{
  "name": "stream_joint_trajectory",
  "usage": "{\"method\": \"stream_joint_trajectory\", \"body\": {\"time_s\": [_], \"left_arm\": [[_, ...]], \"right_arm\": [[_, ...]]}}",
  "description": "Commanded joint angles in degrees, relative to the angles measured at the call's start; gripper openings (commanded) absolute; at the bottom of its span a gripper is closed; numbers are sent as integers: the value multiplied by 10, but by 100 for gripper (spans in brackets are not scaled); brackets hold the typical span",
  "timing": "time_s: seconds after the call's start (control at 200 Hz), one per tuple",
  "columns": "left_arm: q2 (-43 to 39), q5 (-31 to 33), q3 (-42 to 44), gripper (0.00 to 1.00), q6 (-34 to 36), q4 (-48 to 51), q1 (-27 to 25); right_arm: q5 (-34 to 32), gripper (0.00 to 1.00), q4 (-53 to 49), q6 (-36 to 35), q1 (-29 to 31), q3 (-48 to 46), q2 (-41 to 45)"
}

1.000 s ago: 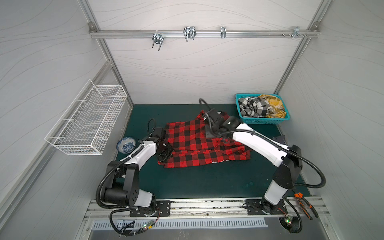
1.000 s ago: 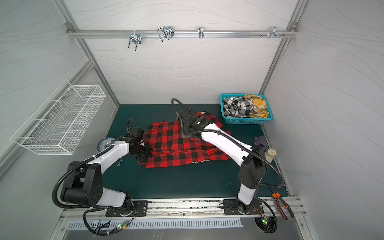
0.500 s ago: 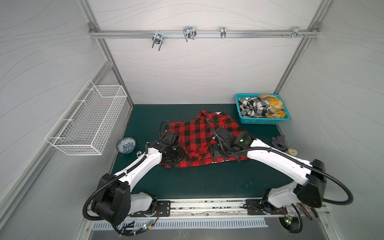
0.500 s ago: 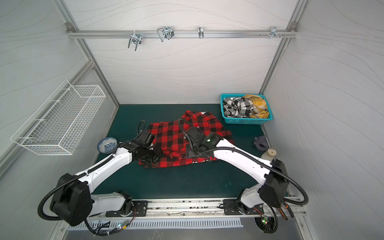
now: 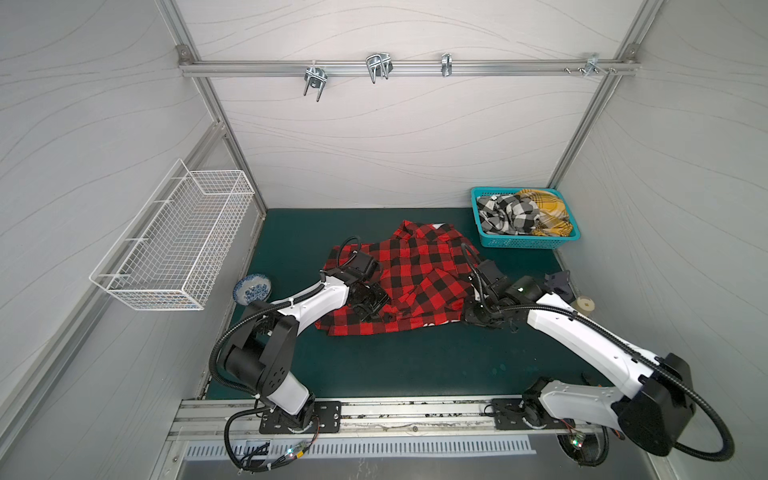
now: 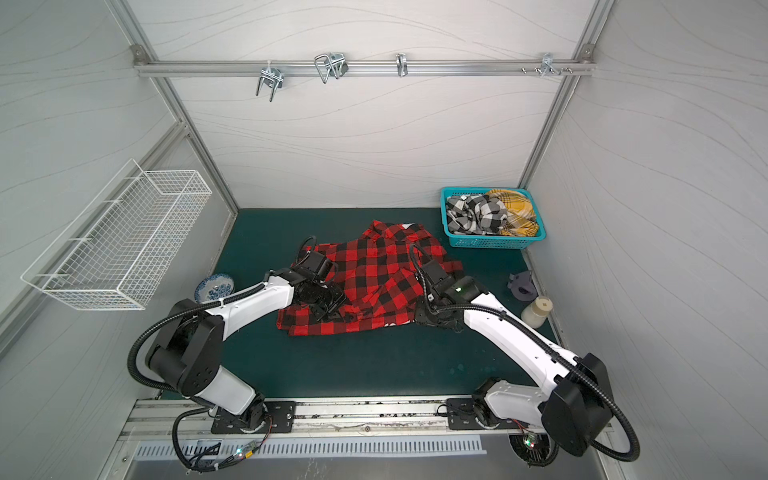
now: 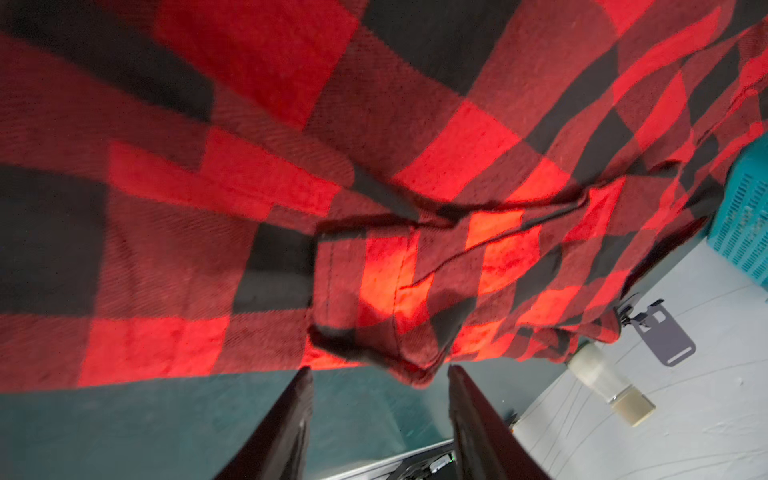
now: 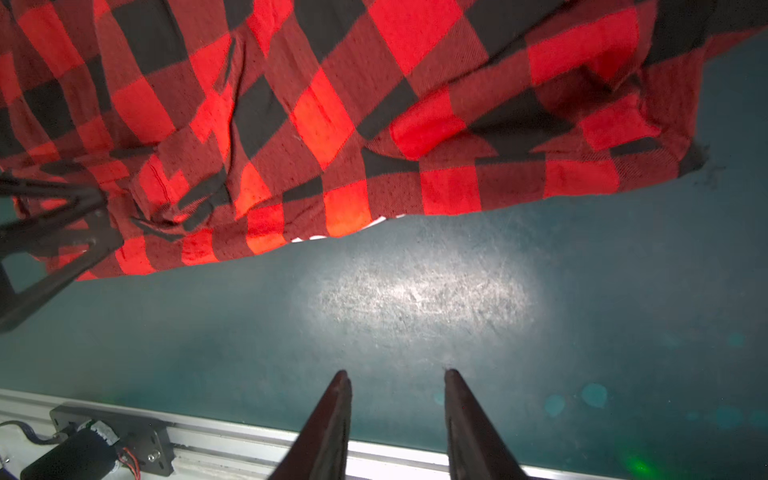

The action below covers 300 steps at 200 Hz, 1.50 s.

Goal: Fold and stack the long sleeve shirts

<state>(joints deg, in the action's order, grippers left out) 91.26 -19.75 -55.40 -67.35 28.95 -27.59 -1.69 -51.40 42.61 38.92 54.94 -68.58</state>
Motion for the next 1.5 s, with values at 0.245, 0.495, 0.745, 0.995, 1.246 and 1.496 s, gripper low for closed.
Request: {"method": "stream_joint_trajectory", "body": {"time_s": [0.245,0.495,0.745,0.995,1.246,1.496], "left_arm": [[61,1,-37,29,-19,-8,-23],[67,12,-104,0,25,47,-35],[-40,105,-221,0,189,219,-33],[-186,157,-190,0,281,258,35],[-242,95,-115,0,293,230,80],[-254,85,-93,0,269,211,102]], "right_arm": [[15,32,14,-3,-18,-16,16],[19,31,19,-8,-35,-35,30],[190,60,82,-25,-169,-52,34],[295,81,194,50,-223,-67,-32],[292,83,255,117,-242,-89,-102],[262,80,274,124,-266,-129,-116]]}}
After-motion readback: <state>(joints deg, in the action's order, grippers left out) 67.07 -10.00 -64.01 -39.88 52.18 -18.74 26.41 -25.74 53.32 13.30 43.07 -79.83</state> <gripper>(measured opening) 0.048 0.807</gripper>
